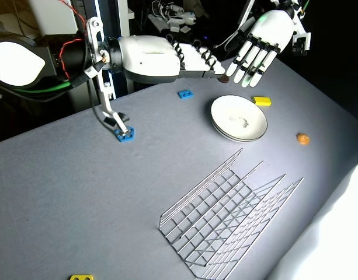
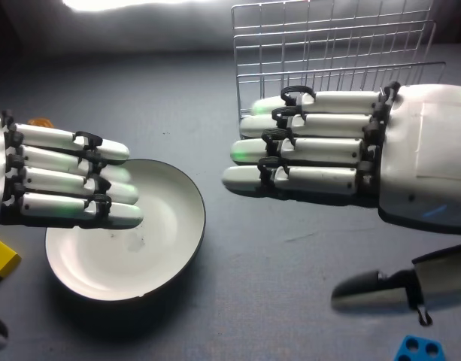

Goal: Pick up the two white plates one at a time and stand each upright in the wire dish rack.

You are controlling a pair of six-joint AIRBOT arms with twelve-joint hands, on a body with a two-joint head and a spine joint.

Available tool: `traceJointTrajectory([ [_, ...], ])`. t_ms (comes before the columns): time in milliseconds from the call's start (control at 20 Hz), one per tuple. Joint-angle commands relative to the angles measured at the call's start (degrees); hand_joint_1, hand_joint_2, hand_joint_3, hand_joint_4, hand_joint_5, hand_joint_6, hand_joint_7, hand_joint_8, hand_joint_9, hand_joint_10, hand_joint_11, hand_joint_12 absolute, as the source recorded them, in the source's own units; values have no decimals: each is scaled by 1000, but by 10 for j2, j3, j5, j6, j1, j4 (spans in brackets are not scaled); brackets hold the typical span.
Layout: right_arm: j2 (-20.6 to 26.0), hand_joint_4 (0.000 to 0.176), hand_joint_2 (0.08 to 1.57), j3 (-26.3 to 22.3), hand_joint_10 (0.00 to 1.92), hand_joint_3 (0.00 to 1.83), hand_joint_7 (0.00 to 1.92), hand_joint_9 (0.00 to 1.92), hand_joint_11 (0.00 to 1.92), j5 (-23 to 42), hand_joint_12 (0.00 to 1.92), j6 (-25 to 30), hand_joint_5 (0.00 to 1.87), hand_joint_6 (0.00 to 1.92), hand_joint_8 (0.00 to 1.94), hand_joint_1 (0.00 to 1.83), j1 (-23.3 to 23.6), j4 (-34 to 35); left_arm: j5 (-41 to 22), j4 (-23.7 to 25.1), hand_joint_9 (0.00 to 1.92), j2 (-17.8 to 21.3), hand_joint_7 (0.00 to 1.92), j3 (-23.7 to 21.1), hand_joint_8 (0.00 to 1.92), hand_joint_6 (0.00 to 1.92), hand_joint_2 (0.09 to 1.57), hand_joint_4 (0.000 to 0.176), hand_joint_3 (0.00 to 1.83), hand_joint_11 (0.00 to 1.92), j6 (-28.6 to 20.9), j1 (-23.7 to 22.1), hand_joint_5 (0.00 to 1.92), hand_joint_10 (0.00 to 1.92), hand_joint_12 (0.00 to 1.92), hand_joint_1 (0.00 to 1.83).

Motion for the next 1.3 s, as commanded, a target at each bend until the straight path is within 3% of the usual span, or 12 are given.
traceJointTrajectory([
  [0,-2,0,1168,-2,16,10,121,93,0,66,244,-2,140,9,8,116,9,23,-29,-44,0,1,0,-4,0,0,1006,0,94,0,-2,-7,0,0,0,0],
  [450,-5,0,1163,-1,4,0,129,102,0,33,258,-79,153,3,2,151,11,57,-34,-23,0,1,0,-8,0,0,1021,0,72,0,-7,-4,0,0,0,0],
  [950,-17,0,1175,-1,0,2,90,65,0,33,135,-134,112,0,0,45,8,58,-22,20,0,-19,0,48,0,0,1019,0,55,0,-5,0,0,0,0,0],
  [1100,-27,0,1182,-1,1,2,95,64,0,34,100,-143,117,0,0,80,9,58,-12,20,0,-24,0,49,0,0,1025,0,53,0,1,28,0,0,0,0],
  [1250,-36,0,1169,-1,5,0,133,110,0,34,255,-158,154,1,1,125,10,62,-10,19,0,-38,0,64,0,0,1025,0,48,0,2,73,0,0,0,0],
])
